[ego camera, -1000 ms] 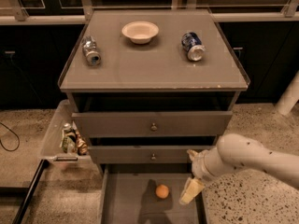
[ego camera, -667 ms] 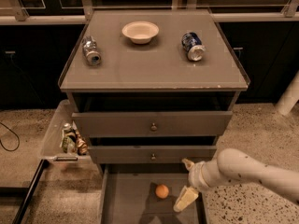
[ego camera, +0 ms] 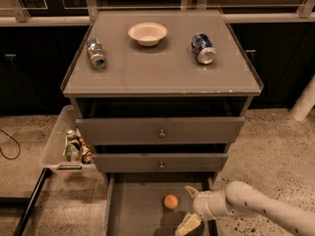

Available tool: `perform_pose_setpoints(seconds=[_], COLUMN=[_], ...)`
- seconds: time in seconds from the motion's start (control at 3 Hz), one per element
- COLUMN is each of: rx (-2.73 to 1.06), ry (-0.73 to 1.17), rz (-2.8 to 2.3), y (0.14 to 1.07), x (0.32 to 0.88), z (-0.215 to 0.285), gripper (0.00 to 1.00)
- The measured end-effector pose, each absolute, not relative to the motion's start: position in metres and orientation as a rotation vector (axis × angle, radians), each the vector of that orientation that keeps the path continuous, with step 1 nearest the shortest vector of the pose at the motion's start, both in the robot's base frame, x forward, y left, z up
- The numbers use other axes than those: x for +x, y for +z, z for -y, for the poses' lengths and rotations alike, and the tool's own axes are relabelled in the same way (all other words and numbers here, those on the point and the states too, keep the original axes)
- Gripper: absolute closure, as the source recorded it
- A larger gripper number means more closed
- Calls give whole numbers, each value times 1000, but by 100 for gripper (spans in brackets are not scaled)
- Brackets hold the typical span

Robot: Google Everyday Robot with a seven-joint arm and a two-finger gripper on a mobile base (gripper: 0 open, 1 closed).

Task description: Pick orange from bottom drawer and place on counter

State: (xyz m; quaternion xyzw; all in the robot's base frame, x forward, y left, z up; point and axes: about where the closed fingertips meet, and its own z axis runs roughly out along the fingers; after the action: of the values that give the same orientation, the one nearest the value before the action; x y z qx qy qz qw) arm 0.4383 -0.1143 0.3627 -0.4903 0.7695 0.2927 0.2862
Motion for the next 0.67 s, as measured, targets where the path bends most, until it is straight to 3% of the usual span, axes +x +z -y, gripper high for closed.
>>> perform_pose_setpoints(seconds=[0.67], rx=[-1288], ry=[707], rz=[-2076], y=[331], x=[456], z=[130], gripper=[0])
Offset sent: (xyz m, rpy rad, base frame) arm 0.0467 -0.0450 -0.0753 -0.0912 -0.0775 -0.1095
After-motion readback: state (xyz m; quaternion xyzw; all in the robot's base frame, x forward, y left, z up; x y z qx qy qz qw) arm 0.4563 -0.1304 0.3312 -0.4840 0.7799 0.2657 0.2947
